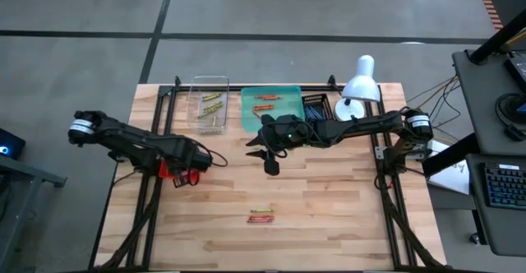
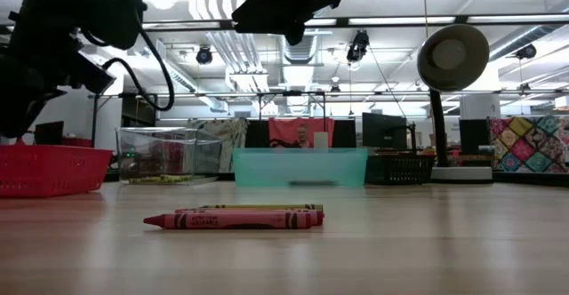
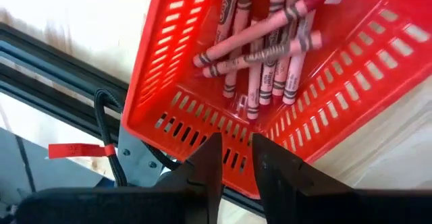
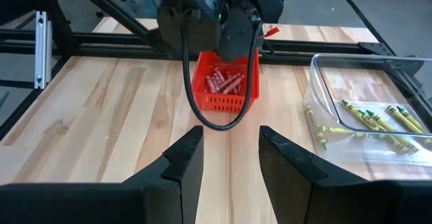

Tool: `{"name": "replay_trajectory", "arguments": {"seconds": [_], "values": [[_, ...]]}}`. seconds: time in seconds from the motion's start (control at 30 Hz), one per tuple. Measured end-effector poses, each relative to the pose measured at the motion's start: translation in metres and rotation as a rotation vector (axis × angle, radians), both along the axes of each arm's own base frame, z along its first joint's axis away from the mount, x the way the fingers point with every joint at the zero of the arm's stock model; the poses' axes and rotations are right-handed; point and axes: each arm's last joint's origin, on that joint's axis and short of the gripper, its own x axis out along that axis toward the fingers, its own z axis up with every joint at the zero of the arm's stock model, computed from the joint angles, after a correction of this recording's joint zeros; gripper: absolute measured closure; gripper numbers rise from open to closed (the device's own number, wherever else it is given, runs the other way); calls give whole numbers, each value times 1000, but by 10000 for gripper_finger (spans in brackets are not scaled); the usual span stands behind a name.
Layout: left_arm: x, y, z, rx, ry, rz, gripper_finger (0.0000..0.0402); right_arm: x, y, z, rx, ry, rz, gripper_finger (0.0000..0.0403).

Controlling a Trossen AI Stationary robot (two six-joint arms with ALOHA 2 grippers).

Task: Sort crayons
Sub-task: Put the green crayon into the transparent bin

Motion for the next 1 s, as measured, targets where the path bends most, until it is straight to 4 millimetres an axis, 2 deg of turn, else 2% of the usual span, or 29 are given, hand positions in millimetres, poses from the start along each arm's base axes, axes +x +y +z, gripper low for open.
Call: {"name": "replay_trajectory", "arguments": {"seconds": [0.17,0.37,0.7,1.0], "values": [[3,0,12,27,-106,-13,344,-1,0,-1,23,24,-9,273],[14,0,37,124,-387,-54,350,-5,8,-9,147,124,-52,273],[36,-13,65,88,-902,-209,350,-10,55,-13,238,208,9,273],[50,-40,62,29,-1064,-292,350,-21,99,-17,224,241,-36,273]]}}
